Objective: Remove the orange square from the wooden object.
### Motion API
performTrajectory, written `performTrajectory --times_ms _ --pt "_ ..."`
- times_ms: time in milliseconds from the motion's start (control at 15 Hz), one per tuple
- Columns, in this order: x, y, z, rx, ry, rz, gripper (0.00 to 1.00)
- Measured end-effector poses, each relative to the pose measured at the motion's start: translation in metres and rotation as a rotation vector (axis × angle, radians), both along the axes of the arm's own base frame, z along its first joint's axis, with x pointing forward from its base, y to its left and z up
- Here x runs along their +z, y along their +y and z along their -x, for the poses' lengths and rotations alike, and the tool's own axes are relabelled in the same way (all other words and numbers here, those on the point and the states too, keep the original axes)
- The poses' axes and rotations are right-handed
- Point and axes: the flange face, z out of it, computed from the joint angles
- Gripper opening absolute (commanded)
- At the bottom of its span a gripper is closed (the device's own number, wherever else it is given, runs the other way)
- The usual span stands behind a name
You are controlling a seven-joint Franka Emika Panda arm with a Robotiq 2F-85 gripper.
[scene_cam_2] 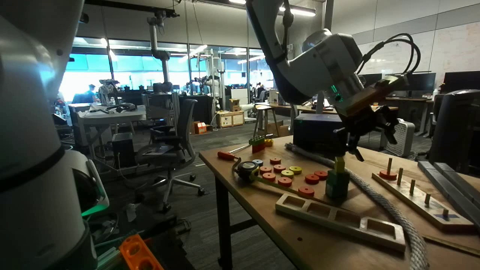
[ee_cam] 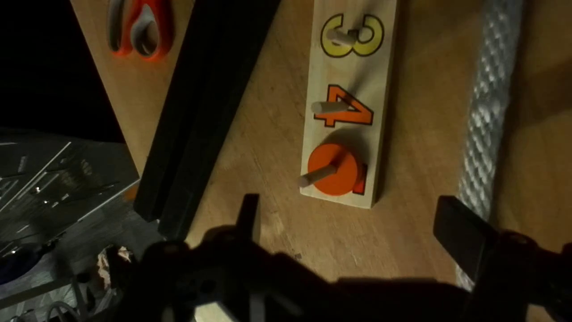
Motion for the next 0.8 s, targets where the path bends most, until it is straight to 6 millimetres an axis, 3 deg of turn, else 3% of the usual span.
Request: performTrajectory --times_ms 333,800 --pt "-0.024 0.002 -0.037 0.035 0.014 -0.019 1.0" --pt "-0.012 0.0 -0.058 0.086 -0.003 0.004 1.0"
